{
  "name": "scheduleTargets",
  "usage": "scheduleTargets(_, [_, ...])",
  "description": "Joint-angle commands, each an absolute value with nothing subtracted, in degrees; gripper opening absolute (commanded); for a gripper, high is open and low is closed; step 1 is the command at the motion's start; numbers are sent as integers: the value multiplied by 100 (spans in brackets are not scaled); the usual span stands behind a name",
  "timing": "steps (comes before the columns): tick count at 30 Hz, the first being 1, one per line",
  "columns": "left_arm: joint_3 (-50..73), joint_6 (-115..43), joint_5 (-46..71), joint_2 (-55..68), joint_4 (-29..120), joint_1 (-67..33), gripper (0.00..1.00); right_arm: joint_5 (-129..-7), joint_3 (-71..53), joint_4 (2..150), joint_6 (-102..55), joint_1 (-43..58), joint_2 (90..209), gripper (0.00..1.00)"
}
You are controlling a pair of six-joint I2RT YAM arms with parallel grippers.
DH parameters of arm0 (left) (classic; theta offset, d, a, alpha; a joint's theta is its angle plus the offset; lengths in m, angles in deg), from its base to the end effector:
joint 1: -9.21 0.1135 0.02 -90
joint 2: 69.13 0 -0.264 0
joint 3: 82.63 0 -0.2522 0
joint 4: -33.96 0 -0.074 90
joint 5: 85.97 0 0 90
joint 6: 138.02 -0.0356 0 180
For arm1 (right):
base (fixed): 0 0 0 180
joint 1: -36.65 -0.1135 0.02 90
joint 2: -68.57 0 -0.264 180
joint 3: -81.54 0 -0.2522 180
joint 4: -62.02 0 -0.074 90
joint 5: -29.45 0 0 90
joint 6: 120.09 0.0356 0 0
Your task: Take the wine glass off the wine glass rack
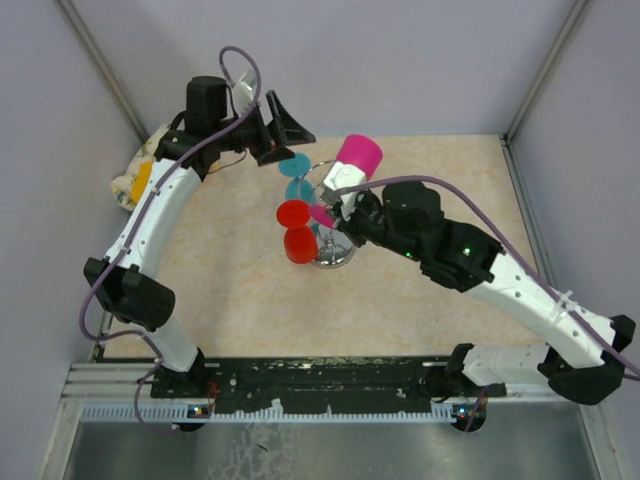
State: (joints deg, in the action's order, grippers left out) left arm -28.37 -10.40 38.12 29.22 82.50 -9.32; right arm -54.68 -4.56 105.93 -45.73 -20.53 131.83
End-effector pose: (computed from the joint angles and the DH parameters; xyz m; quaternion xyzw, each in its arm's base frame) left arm 0.3528 -0.1393 0.4534 0.0326 0.8052 -0.4677 0.3631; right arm 0.1248 0.1869 0.4527 -0.4392 0.6490 0.1823 0.5938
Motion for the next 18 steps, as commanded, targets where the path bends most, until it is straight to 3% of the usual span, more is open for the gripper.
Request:
scheduleTargets(1, [-2314, -382, 4781, 2332, 7522, -1120, 100, -5421, 29, 10462, -4982, -2440, 13646, 0])
scheduleTargets(10, [-2352, -131, 5195, 1877, 7583, -1127, 100, -5614, 418, 10341, -5136, -2590, 14048, 0])
scheduleTargets(18, [-1632, -60, 5460, 1594, 7484, -1134, 100, -5695, 851, 10432, -5246, -2759, 14409, 0])
